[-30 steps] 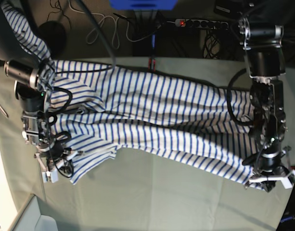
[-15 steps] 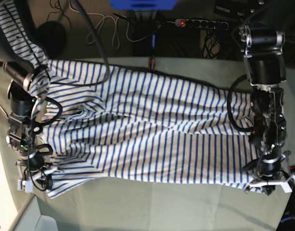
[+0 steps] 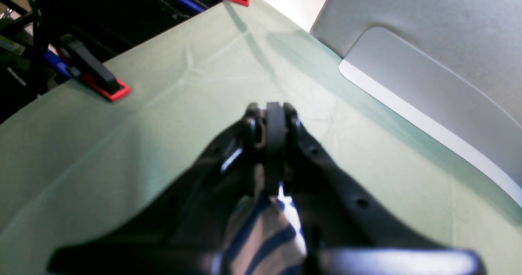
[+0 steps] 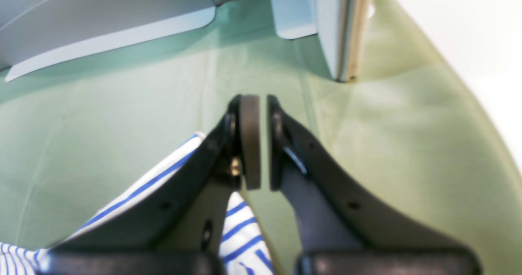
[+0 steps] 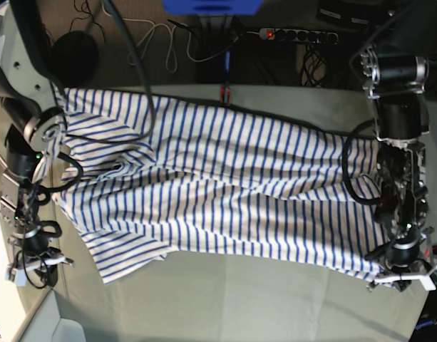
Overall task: Layout the t-shirt on the table in an organized manner, then fold the t-shirt properly
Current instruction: 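Adjust the grip on the shirt edge with both grippers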
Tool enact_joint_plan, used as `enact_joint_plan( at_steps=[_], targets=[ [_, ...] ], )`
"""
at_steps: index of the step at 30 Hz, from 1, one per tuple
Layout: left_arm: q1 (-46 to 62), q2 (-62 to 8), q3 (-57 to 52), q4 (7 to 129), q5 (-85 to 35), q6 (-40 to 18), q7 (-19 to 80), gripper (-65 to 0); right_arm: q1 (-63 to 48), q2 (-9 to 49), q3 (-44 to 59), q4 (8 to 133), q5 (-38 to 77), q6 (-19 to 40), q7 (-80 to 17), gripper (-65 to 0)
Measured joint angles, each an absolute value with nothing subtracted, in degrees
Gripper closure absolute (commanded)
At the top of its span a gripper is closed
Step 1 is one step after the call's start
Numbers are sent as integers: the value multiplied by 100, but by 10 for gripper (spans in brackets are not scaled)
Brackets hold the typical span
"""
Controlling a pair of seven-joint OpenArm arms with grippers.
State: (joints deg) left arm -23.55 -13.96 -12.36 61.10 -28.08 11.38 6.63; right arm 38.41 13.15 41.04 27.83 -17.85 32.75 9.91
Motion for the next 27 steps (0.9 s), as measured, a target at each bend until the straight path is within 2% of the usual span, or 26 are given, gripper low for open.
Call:
enact_joint_plan(
  at_steps=[4, 8, 12, 15, 27],
  targets=[
    [-2318, -1398, -1234, 6121, -2805, 1135, 642, -1, 3868, 1343, 3444, 2272, -1785, 3275, 982, -66],
    [-2093, -1396, -1264, 6158, -2805, 1138, 661, -1, 3850, 1269, 3006, 1931, -1824, 3164, 945, -169],
    [-1907, -1487, -1264, 6160, -2810, 1120, 639, -1, 3852, 1288, 2585, 1826, -1787, 2102, 982, -260],
    [-1782, -1529, -1286, 6160, -2808, 1138, 613, -1, 3765, 1374, 2561, 1813, -1767, 1566, 956, -272],
    [-1686, -1522, -1275, 6158, -2808, 1135, 617, -1, 3017, 1393, 2314, 1817, -1719, 1516, 1079, -274]
  ],
)
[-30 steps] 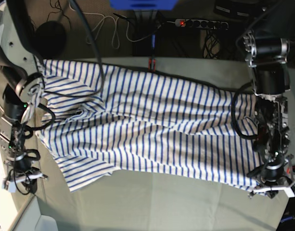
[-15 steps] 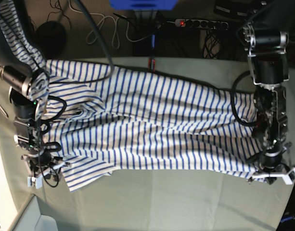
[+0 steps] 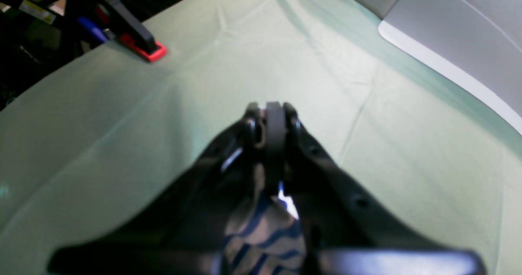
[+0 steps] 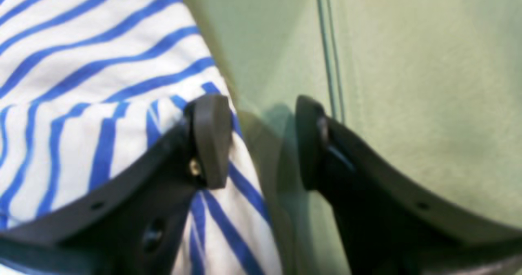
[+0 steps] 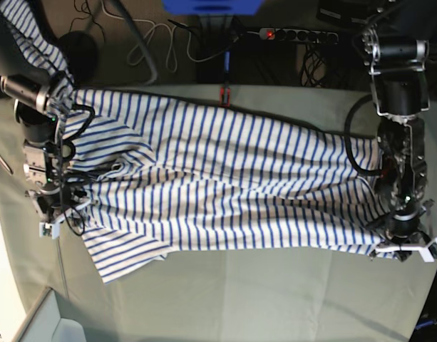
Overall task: Layout the t-shirt on the table in an organized manner, then fold the t-shirt properly
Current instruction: 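Adjust the grip on the shirt edge with both grippers, then hold both ends of the striped strip and stretch it taut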
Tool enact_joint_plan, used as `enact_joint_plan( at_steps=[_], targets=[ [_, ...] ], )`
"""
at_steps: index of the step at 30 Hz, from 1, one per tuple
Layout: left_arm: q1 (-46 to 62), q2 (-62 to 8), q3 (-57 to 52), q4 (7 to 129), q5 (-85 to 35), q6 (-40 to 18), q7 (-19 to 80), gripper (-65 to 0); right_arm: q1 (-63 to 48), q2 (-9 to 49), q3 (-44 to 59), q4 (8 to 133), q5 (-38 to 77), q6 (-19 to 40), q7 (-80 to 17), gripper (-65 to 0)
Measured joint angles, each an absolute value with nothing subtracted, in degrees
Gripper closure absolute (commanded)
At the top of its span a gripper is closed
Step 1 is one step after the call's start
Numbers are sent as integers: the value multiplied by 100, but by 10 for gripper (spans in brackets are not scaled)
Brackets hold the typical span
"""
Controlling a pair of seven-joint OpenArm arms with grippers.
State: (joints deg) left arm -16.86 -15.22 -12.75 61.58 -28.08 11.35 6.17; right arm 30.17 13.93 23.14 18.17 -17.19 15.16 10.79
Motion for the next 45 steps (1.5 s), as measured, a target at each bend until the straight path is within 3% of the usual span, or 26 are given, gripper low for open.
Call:
enact_joint_plan(
  at_steps=[3, 8, 16, 32, 35, 38, 42, 45],
  targets=[
    [-1686, -1522, -1275, 6158, -2808, 1135, 622, -1, 2947, 1347, 2296, 1844, -1706, 1651, 1181, -269],
    [-1686, -1520, -1275, 6160, -2810, 1135, 624, -1, 2834, 1304, 2322, 1925, -1664, 2359, 1304, -273],
    [-1695, -1522, -1275, 6160, -2808, 1135, 620, -1, 2932, 1234, 3114, 2119, -1778, 2508, 926, -275],
    [-1695, -1525, -1275, 6160, -2808, 1135, 622, -1, 2995, 1068, 3144, 1782, -1710, 2502, 1225, -269],
    [-1697, -1520, -1275, 6160, -2810, 1135, 620, -1, 3009, 1096, 3041, 1680, -1664, 2502, 1317, -204],
    [-1695, -1522, -1275, 6160, -2808, 1135, 617, -1, 2943, 1127, 2744, 1691, -1651, 2495, 1341, -2],
    [-1695, -1520, -1275, 6160, -2808, 1135, 620, -1, 2840, 1127, 2661, 1699, -1586, 2504, 1490, 0],
    [-1647, -1514, -1275, 6165, -2808, 1131, 615, -1, 2423, 1024, 2875, 2373, -1673, 2578, 1448, 0]
  ],
)
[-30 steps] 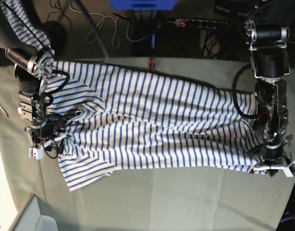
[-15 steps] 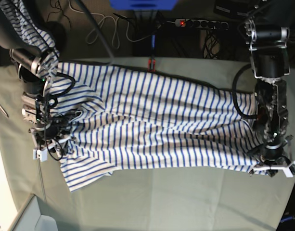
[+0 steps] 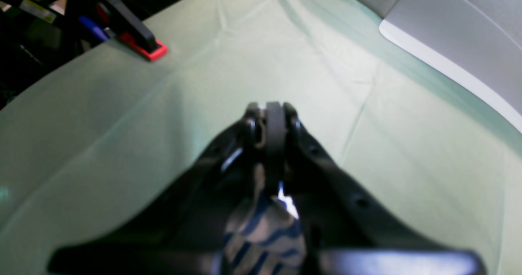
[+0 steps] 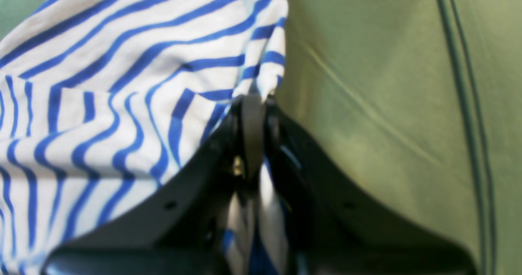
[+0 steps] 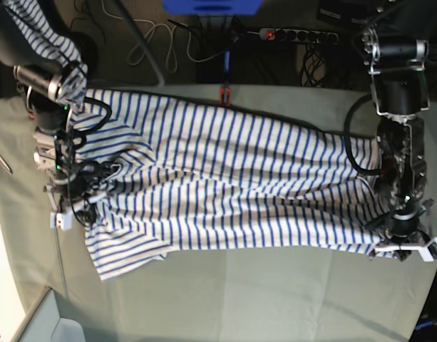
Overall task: Layout the t-shirt on the table in an organized manner, then fold the t-shirt properly
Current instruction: 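Hold both ends of the striped strip and stretch it taut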
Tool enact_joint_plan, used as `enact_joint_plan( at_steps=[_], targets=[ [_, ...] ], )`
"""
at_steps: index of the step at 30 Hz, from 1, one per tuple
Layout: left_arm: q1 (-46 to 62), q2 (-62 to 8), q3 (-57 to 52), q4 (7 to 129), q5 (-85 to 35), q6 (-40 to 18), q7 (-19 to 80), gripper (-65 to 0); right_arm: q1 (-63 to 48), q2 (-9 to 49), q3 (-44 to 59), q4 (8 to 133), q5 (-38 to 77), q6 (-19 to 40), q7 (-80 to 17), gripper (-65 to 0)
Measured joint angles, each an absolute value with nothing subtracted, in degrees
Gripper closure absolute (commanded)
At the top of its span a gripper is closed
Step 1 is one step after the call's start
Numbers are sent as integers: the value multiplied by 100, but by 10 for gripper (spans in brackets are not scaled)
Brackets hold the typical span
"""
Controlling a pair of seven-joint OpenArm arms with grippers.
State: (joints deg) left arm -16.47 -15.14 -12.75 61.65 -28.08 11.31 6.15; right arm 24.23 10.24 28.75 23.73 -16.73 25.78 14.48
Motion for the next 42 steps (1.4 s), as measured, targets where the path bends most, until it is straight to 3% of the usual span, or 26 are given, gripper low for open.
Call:
enact_joint_plan(
  at_steps=[7, 12, 16, 23, 27, 39, 42],
  targets=[
    [-1367, -1505, -1275, 6495, -2808, 1135, 648, -1, 729, 200, 3535, 5465, -1841, 3479, 1262, 0],
    [-1288, -1525, -1271, 6641, -2808, 1116, 615, -1, 255, -255, 3461, 6587, -1761, 3863, 1448, 0],
    [-1118, -1525, -1286, 6674, -2808, 1120, 624, -1, -174, -305, 3507, 6683, -1852, 3887, 1247, -9],
    [-1055, -1525, -1286, 6694, -2808, 1129, 615, -1, -285, -178, 3452, 6755, -1804, 3896, 1352, -253],
    [-952, -1509, -1378, 6692, -2810, 1135, 642, -1, -366, -73, 3557, 6746, -1815, 3896, 1334, -332],
    [-875, -1487, -1479, 6692, -2810, 1133, 646, -1, 294, 25, 3507, 6777, -1413, 3894, 1310, -352],
    [-875, -1494, -1479, 6698, -2810, 1133, 631, -1, 722, 132, 3503, 6326, -1441, 3911, 727, -356]
  ],
)
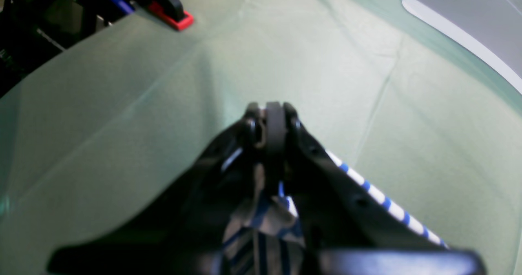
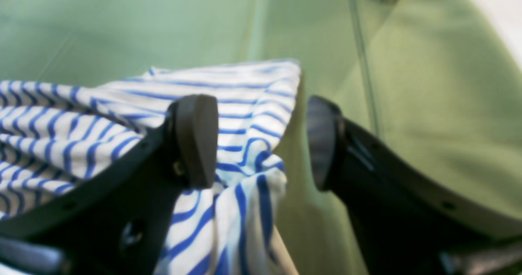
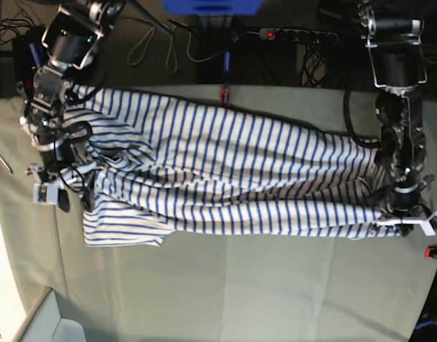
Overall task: Layout the t-shirt on the table in an organized manner, then fold the t-shirt properly
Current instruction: 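Hold both ends of the striped strip and stretch it taut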
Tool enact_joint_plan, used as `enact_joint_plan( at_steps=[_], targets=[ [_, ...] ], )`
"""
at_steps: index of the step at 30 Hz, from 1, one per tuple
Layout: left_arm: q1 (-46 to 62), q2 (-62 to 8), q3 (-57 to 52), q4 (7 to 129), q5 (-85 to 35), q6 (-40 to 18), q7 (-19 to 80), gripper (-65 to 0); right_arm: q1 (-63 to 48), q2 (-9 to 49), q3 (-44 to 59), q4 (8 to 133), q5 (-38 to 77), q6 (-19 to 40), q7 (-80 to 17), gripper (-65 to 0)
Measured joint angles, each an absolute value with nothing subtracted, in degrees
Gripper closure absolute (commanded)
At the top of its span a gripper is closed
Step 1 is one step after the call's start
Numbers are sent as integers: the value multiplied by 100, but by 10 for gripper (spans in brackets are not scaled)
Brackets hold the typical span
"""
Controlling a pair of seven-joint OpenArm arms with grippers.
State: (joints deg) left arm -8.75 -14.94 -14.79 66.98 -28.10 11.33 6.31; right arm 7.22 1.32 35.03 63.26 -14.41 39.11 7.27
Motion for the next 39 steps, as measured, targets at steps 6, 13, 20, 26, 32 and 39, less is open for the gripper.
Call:
enact_joint_plan(
  at_steps=[6, 13, 20, 26, 32, 39],
  targets=[
    [-862, -1490, -1476, 6716, -2812, 1133, 628, -1, 2377, 711, 3483, 4475, -1424, 3916, -399, -355],
    [-858, -1487, -1479, 6768, -2808, 1133, 646, -1, 3218, 1308, 3481, 2543, -1413, 3632, -515, -355],
    [-860, -1487, -1481, 6803, -2808, 1133, 644, -1, 2930, 1400, 3131, 2445, -1317, 3509, -333, -354],
    [-873, -1483, -1479, 6805, -2810, 1133, 644, -1, 2869, 1253, 2163, 2493, -1258, 3485, -180, -290],
    [-875, -1487, -1481, 6803, -2810, 1133, 648, -1, 2897, 1236, 2060, 2488, -1219, 3426, -233, 0],
    [-1146, -1474, -1446, 6799, -2832, 1140, 720, -1, 3107, 1295, 2045, 2434, -1393, 3164, 412, 0]
  ],
)
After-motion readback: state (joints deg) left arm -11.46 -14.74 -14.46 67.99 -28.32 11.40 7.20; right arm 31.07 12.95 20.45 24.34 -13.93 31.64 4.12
